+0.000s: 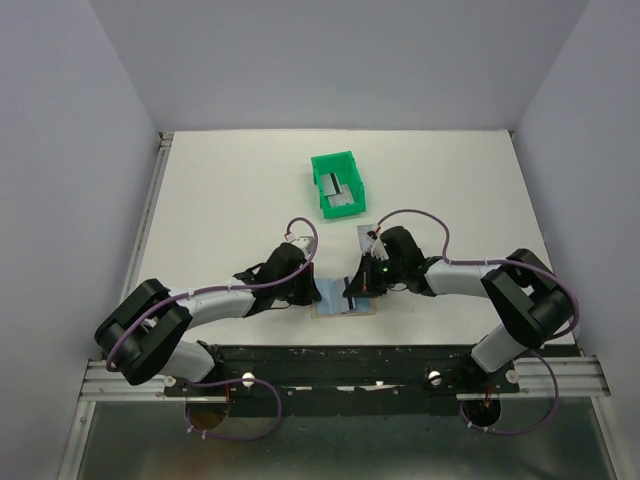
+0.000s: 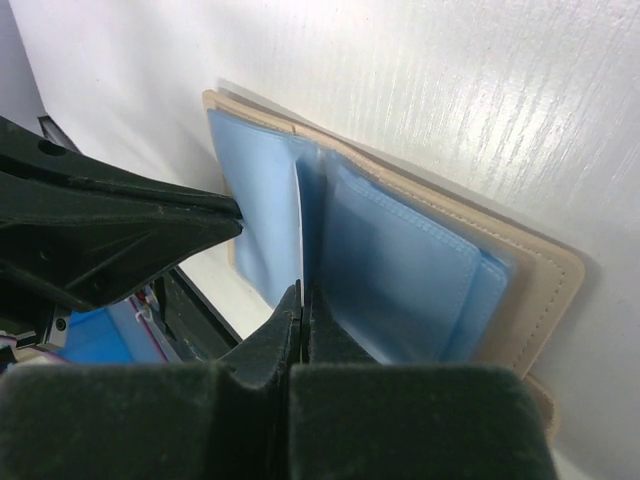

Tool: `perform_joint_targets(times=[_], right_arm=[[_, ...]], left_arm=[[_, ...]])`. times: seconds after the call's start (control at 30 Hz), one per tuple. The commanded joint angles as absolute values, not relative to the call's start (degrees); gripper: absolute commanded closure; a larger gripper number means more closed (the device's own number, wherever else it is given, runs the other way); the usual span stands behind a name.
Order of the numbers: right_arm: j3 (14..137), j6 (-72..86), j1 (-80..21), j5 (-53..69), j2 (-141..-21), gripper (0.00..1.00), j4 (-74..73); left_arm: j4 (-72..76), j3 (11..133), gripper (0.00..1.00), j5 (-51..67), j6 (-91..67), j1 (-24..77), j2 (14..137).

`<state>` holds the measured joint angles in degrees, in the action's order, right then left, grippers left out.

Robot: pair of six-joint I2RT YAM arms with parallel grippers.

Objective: Put the credit cards into the card holder
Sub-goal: Insert the credit card into the card holder.

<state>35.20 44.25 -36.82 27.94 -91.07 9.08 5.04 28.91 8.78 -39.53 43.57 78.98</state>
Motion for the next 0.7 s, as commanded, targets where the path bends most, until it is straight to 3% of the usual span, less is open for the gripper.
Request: perform_joint_targets(times=[0.0,0.67], right_arm=[[33.14,43.24,-34.90,31.81,-93.60,1.00,16.25],[27.69,48.07,-34.01,38.23,-98.97,0.99,29.70]], left_arm=[[0.35,28.30,1.00,8.53,-39.46,43.51,80.42],[0.09,28.57,1.00,8.44,-39.73,43.51,80.95]])
